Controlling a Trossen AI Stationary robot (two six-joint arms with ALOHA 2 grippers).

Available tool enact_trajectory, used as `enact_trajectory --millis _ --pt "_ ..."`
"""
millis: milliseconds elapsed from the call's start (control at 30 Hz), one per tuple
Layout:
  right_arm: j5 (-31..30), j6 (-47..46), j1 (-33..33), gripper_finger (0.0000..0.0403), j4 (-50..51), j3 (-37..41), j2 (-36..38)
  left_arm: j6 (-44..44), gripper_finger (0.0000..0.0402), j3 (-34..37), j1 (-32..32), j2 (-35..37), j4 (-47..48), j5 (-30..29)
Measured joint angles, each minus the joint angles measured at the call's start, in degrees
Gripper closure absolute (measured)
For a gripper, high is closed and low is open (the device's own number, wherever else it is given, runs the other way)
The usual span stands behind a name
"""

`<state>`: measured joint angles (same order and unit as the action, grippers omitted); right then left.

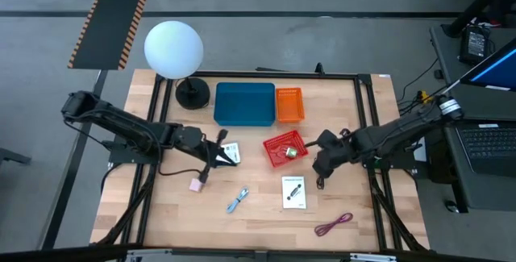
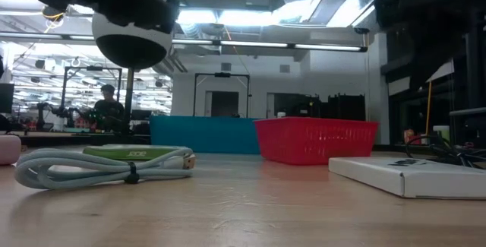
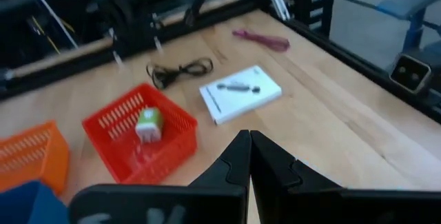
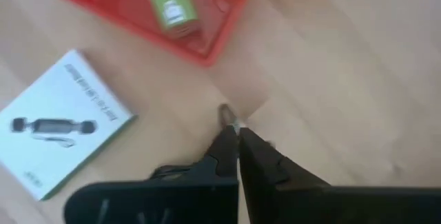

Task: Pick and place items into bin
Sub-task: Put the black charger cable into the orange bin

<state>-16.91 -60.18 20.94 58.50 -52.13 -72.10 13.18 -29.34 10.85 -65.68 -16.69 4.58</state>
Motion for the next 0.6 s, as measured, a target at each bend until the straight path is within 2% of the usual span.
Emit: enact_trajectory --millis 300,433,600 --pt "0.02 -14.43 8.02 0.0403 3.72 -0.42 -4.17 -1.58 0.0398 0.00 0.04 -0.90 -6.23 0.03" --pt "-0.98 -17.63 9.80 0.0399 3.29 -0.42 -6.10 -5.04 0.0398 0.00 0.31 -0.86 -6.19 0.00" --pt "-1.06 -17.70 10.53 0.0367 -1.66 -0.42 -8.64 -7.73 0.0398 0.00 0.33 -0.86 -6.21 0.04"
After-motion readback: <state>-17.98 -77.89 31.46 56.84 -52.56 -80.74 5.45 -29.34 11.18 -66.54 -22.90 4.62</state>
